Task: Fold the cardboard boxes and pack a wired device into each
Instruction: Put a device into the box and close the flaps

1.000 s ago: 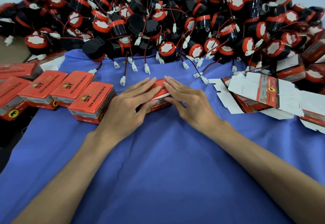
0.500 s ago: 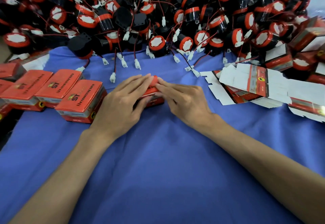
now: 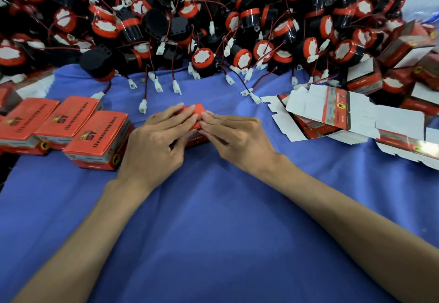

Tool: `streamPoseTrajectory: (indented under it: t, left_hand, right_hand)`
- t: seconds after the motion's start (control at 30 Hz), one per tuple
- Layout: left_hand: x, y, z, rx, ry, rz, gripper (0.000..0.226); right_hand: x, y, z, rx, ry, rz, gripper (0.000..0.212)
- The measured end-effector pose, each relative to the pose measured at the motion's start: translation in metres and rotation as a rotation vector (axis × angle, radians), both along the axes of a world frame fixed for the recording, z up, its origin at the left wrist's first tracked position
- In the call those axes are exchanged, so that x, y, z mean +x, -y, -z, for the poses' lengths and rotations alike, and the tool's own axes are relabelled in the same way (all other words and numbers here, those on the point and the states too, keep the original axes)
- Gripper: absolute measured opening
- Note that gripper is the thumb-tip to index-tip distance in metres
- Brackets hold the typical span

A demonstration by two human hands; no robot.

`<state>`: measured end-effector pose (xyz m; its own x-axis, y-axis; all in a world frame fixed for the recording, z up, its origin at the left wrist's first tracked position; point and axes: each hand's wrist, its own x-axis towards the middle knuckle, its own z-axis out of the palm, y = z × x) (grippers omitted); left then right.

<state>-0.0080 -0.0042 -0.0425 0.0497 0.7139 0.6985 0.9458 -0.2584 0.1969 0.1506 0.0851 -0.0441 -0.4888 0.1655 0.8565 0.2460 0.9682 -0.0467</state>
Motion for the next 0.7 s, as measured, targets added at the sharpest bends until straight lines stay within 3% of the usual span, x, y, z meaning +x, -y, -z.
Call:
streamPoseTrajectory:
  t: [0.33,0.5,0.7]
  left_hand:
    - [0.001,-0.002,0.005,0.072,-0.095,-0.154,0.029]
    - [-0.004,-0.003,0.007,0.073,-0.081,-0.107,0.029]
    - [-0.004,-0.001,0.009,0.071,-0.102,-0.124,0.026]
  right_hand:
    - [-0.001,0.005,-0.005,-0.015,0.087,-0.045,0.015]
    - [-0.006,0.005,-0.01,-0.041,0.132,0.033,0.029]
    - [-0.004,0.008,-0.007,-0.112,0.144,0.039,0.022]
